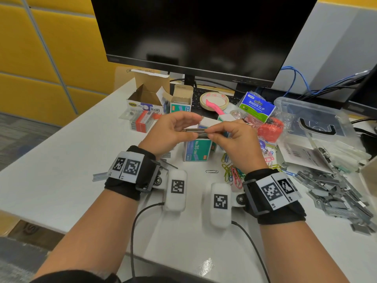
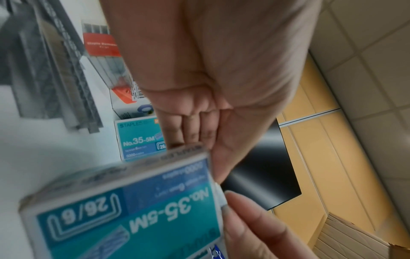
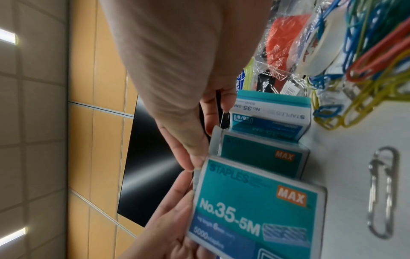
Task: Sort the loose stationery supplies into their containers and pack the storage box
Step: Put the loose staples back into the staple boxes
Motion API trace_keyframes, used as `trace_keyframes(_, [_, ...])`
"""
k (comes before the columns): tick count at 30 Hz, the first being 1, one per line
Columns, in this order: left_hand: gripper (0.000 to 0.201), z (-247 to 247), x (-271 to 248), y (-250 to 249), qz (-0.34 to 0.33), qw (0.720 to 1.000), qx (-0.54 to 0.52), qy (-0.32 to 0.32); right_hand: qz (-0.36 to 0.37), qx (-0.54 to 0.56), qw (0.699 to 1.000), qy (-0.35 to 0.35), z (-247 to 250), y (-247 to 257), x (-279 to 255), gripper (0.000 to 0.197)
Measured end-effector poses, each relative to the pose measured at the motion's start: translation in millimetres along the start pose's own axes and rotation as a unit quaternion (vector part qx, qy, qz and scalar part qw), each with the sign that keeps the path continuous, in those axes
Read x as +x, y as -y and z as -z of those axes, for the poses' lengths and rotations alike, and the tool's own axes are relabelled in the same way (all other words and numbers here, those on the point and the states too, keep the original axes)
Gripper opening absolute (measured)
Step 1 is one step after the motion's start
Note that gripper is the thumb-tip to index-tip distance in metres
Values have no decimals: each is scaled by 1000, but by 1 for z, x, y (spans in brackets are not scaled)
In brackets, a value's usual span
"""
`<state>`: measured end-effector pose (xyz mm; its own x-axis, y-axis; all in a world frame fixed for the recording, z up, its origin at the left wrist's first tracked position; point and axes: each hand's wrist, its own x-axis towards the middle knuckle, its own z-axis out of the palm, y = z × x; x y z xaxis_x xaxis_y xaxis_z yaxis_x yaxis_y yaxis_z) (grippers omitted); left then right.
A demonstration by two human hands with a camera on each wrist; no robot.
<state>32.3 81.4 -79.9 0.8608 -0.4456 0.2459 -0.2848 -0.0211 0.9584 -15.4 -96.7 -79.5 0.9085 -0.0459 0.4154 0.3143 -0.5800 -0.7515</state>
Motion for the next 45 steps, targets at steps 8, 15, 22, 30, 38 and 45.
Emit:
trace_keyframes(8, [43, -6, 4, -2, 54, 994, -78, -55, 3, -33, 999, 10, 0, 0, 0, 21])
trace_keyframes(15, [42, -10, 4, -2, 65, 990, -97, -80, 25, -52, 998, 24, -1, 2, 1, 24])
trace_keyframes(22, [42, -10, 4, -4, 70, 989, -103, -86, 38, -96, 990, 97, -1, 7, -2, 33])
trace_keyframes(30, [18, 23, -2, -5, 87, 982, 77, -152, -6, -93, 988, 124, 1, 6, 0, 34])
trace_keyframes(38, [37, 38, -1, 2, 248, 892, 372, -64, -12, -76, 990, 119, 0, 5, 0, 37])
trace_keyframes(45, [32, 33, 4, 1, 253, 884, 391, -33, -14, -84, 988, 126, 2, 8, 0, 37])
